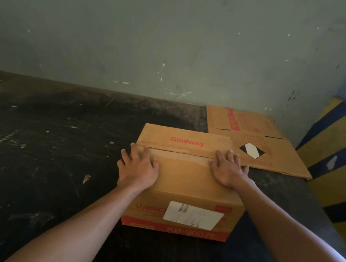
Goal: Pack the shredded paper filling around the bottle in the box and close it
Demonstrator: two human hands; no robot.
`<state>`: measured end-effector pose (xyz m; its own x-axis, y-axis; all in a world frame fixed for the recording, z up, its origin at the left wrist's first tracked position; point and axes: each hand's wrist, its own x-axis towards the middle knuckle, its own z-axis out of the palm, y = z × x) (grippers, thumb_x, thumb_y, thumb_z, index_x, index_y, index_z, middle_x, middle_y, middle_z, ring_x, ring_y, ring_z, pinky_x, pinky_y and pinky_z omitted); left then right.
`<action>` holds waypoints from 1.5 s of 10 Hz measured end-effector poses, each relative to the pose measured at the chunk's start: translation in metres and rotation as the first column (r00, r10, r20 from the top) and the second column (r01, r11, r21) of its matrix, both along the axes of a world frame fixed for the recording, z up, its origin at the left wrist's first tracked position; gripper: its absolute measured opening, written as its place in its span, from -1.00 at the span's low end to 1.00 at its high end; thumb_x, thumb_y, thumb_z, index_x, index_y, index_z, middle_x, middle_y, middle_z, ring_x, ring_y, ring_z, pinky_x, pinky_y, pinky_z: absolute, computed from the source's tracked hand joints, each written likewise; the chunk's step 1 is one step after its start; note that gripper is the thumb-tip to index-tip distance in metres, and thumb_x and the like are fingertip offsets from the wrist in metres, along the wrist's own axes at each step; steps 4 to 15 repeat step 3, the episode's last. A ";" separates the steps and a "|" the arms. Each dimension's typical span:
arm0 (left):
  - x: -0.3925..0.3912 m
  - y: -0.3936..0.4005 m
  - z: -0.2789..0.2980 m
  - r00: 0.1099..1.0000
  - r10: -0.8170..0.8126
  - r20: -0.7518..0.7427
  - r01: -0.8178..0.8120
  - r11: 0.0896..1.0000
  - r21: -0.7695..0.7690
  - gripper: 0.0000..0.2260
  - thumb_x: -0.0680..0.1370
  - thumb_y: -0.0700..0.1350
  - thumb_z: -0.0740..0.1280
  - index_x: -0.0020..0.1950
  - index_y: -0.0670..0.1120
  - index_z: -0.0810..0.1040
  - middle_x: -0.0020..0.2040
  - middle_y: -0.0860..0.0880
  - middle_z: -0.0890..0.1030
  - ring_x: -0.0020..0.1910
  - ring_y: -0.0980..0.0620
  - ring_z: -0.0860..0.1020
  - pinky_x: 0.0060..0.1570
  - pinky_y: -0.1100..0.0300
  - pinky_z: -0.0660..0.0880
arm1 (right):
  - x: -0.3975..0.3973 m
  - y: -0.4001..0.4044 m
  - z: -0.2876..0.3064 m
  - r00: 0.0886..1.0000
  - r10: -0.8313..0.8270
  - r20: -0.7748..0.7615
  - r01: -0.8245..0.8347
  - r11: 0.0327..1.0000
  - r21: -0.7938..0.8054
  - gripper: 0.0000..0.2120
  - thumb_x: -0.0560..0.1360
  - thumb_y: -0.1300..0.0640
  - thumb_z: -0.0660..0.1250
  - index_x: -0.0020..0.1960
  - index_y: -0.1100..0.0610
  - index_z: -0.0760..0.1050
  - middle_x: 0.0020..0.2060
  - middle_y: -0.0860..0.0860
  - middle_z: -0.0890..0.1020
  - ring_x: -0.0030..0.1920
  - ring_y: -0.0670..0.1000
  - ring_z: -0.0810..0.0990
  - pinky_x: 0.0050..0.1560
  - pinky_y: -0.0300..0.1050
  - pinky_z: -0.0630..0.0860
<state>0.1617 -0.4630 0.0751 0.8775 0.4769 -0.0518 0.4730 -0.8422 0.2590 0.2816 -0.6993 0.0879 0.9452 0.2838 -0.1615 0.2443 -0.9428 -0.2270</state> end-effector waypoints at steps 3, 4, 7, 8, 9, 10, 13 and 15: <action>-0.102 -0.044 -0.030 0.849 -0.405 0.339 0.388 0.914 0.121 -0.66 0.62 0.07 0.10 0.39 0.20 0.38 0.53 0.15 0.24 0.58 0.07 -0.05 0.49 0.00 -0.35 | -0.114 -0.013 -0.011 0.959 0.132 0.251 -0.164 0.980 0.112 -0.44 0.61 -0.25 0.00 0.55 -0.10 0.08 0.59 -0.02 0.02 0.57 0.05 -0.22 0.46 0.29 -0.32; -0.102 -0.044 -0.030 0.849 -0.405 0.339 0.388 0.914 0.121 -0.66 0.62 0.07 0.10 0.39 0.20 0.38 0.53 0.15 0.24 0.58 0.07 -0.05 0.49 0.00 -0.35 | -0.114 -0.013 -0.011 0.959 0.132 0.251 -0.164 0.980 0.112 -0.44 0.61 -0.25 0.00 0.55 -0.10 0.08 0.59 -0.02 0.02 0.57 0.05 -0.22 0.46 0.29 -0.32; -0.102 -0.044 -0.030 0.849 -0.405 0.339 0.388 0.914 0.121 -0.66 0.62 0.07 0.10 0.39 0.20 0.38 0.53 0.15 0.24 0.58 0.07 -0.05 0.49 0.00 -0.35 | -0.114 -0.013 -0.011 0.959 0.132 0.251 -0.164 0.980 0.112 -0.44 0.61 -0.25 0.00 0.55 -0.10 0.08 0.59 -0.02 0.02 0.57 0.05 -0.22 0.46 0.29 -0.32; -0.102 -0.044 -0.030 0.849 -0.405 0.339 0.388 0.914 0.121 -0.66 0.62 0.07 0.10 0.39 0.20 0.38 0.53 0.15 0.24 0.58 0.07 -0.05 0.49 0.00 -0.35 | -0.114 -0.013 -0.011 0.959 0.132 0.251 -0.164 0.980 0.112 -0.44 0.61 -0.25 0.00 0.55 -0.10 0.08 0.59 -0.02 0.02 0.57 0.05 -0.22 0.46 0.29 -0.32; -0.102 -0.044 -0.030 0.849 -0.405 0.339 0.388 0.914 0.121 -0.66 0.62 0.07 0.10 0.39 0.20 0.38 0.53 0.15 0.24 0.58 0.07 -0.05 0.49 0.00 -0.35 | -0.114 -0.013 -0.011 0.959 0.132 0.251 -0.164 0.980 0.112 -0.44 0.61 -0.25 0.00 0.55 -0.10 0.08 0.59 -0.02 0.02 0.57 0.05 -0.22 0.46 0.29 -0.32; -0.102 -0.044 -0.030 0.849 -0.405 0.339 0.388 0.914 0.121 -0.66 0.62 0.07 0.10 0.39 0.20 0.38 0.53 0.15 0.24 0.58 0.07 -0.05 0.49 0.00 -0.35 | -0.114 -0.013 -0.011 0.959 0.132 0.251 -0.164 0.980 0.112 -0.44 0.61 -0.25 0.00 0.55 -0.10 0.08 0.59 -0.02 0.02 0.57 0.05 -0.22 0.46 0.29 -0.32; -0.102 -0.044 -0.030 0.849 -0.405 0.339 0.388 0.914 0.121 -0.66 0.62 0.07 0.10 0.39 0.20 0.38 0.53 0.15 0.24 0.58 0.07 -0.05 0.49 0.00 -0.35 | -0.114 -0.013 -0.011 0.959 0.132 0.251 -0.164 0.980 0.112 -0.44 0.61 -0.25 0.00 0.55 -0.10 0.08 0.59 -0.02 0.02 0.57 0.05 -0.22 0.46 0.29 -0.32; -0.102 -0.044 -0.030 0.849 -0.405 0.339 0.388 0.914 0.121 -0.66 0.62 0.07 0.10 0.39 0.20 0.38 0.53 0.15 0.24 0.58 0.07 -0.05 0.49 0.00 -0.35 | -0.114 -0.013 -0.011 0.959 0.132 0.251 -0.164 0.980 0.112 -0.44 0.61 -0.25 0.00 0.55 -0.10 0.08 0.59 -0.02 0.02 0.57 0.05 -0.22 0.46 0.29 -0.32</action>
